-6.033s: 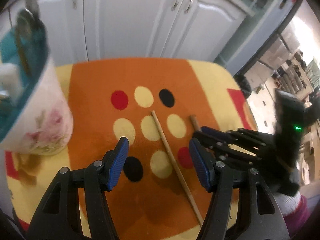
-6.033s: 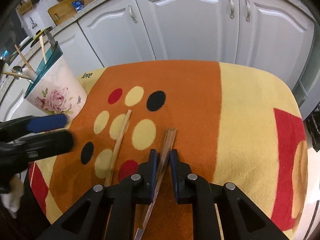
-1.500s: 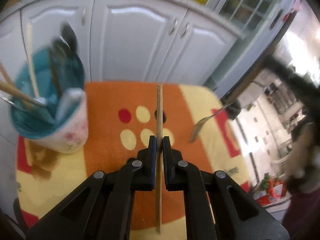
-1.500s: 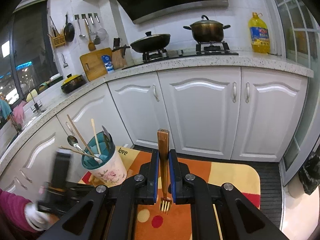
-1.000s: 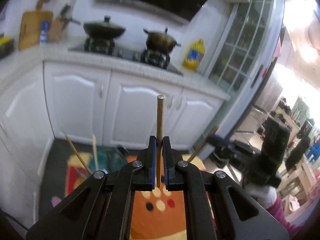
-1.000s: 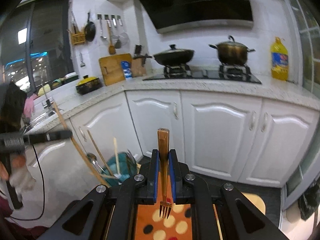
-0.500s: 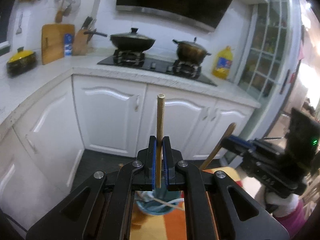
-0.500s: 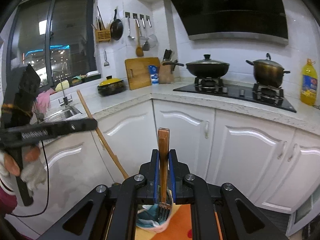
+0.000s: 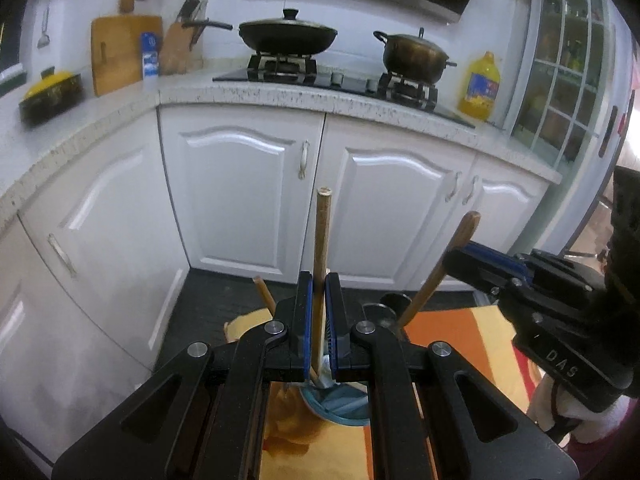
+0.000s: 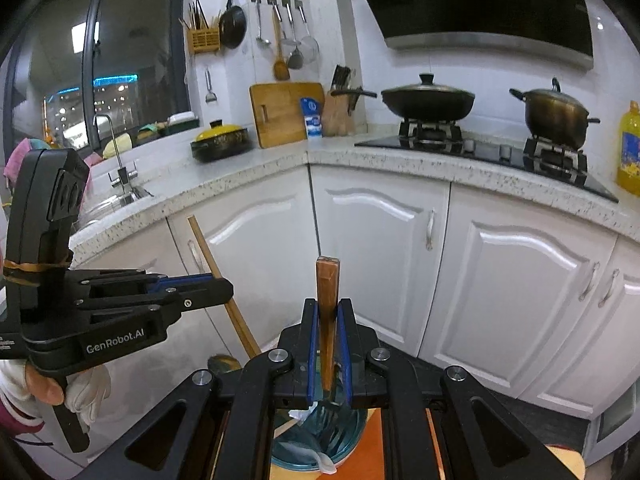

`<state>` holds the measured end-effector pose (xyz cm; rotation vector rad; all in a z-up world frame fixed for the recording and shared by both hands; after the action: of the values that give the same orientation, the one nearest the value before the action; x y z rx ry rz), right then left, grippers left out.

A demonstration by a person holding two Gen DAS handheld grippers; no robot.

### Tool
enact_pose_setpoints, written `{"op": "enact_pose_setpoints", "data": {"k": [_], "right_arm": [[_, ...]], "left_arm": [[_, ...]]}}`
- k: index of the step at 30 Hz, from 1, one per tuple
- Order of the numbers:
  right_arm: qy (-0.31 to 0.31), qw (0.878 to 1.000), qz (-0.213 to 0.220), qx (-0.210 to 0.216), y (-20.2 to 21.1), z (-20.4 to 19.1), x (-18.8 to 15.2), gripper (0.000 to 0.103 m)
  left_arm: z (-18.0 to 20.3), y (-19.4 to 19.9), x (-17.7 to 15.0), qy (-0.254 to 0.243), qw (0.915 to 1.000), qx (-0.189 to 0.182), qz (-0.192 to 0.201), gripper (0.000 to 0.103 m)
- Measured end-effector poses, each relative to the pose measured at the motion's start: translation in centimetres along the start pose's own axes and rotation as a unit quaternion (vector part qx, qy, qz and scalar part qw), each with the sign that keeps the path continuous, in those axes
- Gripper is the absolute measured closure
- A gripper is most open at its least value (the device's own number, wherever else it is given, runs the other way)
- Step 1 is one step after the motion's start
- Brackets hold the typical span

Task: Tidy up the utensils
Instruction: 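Lower the chopstick and fork into the cup and open both tools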

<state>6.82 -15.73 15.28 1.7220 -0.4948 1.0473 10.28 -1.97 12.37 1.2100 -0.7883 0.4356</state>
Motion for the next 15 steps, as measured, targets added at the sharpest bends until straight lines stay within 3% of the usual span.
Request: {"op": "enact_pose_setpoints", "data": {"k": [9,11,12,14,15], "right_arm": [[-0.028,0.998,-0.055,0.012,-2.7,1.1,-2.7,0.093],[-0.041,0.998,-0.055,0.017,-2.4,1.5,-3.0,0.087],[-0.045,0.998,-0.051,0.019,-2.1,1.6,-3.0,0.079],[-0.05,0.998,-0.043,0.017,-1.3,2.1,-3.0,0.075],[-0.052,0.998,-0.043,0.015,-1.0,2.3,-3.0,0.075]], "left_arm": [[0.5,-2.2,-1.3,0.016,0.9988,-0.017,-0.043,0.097],[0.4,-2.0,-1.4,0.023,0.9986,-0.017,-0.044,0.09],[0.3,-1.8,-1.4,0.024,0.9987,-0.017,-0.043,0.086],[0.3,-1.0,-1.3,0.028,0.9988,-0.02,-0.036,0.065],[0.4,-0.5,-1.3,0.03,0.9988,-0.024,-0.03,0.061]]}}
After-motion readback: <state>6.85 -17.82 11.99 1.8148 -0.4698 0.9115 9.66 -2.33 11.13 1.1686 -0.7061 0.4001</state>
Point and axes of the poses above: each gripper's, at about its wrist camera, not at the fingertips, and y roughly against the way its jaws point, z to its right, x to its top, the point moved 6 cm from there along -y, roughly the way its jaws point, and after that the axes turned 3 degrees about -z, right-handed, at the moved point
